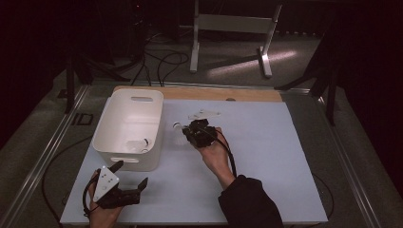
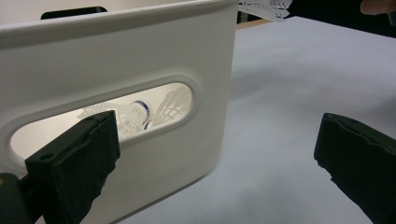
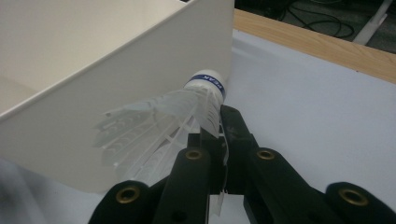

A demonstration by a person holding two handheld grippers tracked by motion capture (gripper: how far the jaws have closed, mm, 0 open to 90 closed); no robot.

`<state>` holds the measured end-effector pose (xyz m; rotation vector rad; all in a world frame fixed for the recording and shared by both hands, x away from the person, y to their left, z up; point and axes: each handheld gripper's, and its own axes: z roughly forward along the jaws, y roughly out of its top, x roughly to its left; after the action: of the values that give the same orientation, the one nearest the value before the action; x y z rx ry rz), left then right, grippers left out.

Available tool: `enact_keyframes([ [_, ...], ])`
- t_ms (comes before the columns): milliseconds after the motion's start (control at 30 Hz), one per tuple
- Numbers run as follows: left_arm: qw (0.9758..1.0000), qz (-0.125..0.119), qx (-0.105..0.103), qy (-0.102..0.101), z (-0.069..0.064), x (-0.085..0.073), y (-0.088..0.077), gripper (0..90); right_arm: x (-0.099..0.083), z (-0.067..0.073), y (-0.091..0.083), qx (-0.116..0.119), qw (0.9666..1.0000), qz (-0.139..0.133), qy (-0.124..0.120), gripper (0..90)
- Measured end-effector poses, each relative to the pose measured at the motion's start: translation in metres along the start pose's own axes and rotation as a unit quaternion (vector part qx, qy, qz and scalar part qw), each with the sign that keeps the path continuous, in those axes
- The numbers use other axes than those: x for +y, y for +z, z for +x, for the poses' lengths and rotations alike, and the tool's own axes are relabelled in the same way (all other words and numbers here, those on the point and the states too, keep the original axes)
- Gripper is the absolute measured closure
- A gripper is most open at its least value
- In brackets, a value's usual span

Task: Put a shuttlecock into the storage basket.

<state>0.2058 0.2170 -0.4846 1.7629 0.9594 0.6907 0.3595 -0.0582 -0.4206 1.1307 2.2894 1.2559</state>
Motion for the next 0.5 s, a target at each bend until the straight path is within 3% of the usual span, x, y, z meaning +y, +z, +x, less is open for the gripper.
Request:
enact_keyframes([
  [500,1.0,0.001,-0.001,0.0,-0.0002,0.0003,0.0002,0.6,0.0058,-0.0018,0.0012,0.002,1.0,-0.002,0.007,89.6],
])
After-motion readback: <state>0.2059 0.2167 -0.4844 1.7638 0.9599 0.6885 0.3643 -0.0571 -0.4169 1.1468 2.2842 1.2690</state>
